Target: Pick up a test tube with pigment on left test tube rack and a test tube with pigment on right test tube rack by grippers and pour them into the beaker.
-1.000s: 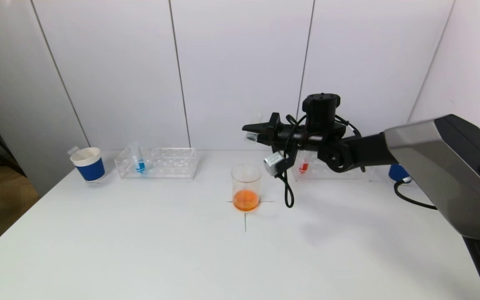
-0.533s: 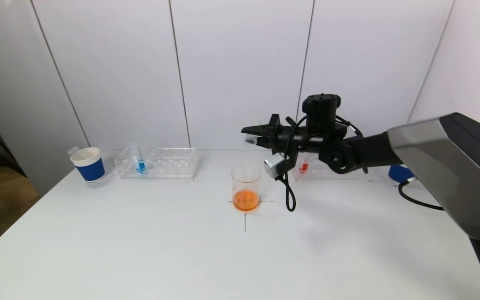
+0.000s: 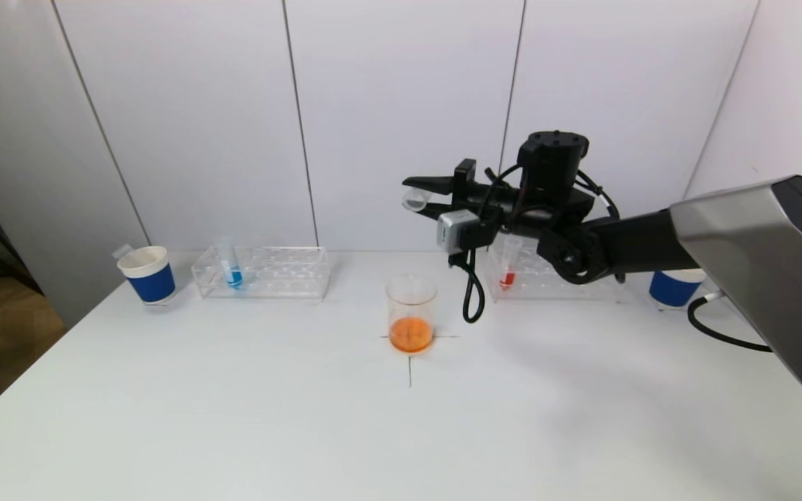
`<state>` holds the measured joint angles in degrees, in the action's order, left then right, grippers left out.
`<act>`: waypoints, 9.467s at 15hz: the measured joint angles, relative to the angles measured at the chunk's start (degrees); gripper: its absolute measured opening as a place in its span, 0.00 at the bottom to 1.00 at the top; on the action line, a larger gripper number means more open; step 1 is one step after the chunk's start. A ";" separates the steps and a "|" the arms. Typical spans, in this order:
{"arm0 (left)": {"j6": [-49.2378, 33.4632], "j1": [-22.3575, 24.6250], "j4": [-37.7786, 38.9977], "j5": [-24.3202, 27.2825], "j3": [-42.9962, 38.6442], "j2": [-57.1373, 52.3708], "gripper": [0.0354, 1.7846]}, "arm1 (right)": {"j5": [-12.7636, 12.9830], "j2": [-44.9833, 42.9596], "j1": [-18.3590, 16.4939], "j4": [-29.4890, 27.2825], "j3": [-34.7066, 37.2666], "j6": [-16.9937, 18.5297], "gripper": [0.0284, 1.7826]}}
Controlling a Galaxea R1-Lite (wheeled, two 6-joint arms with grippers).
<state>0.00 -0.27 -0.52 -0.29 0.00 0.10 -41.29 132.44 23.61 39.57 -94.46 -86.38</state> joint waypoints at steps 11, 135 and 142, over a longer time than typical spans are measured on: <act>0.00 0.00 0.00 0.00 0.00 0.00 0.99 | 39.56 -4.93 0.41 2.22 -6.94 54.80 0.27; 0.00 0.00 0.00 0.02 0.00 0.00 0.99 | 46.91 -116.68 -18.02 -31.39 94.46 89.13 1.00; 0.02 0.00 0.00 0.02 0.00 0.00 0.99 | 42.63 -116.85 -17.77 -36.88 94.42 90.41 1.00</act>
<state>0.02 -0.27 -0.52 -0.27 0.00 0.10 1.34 15.59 5.84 2.69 -0.05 4.02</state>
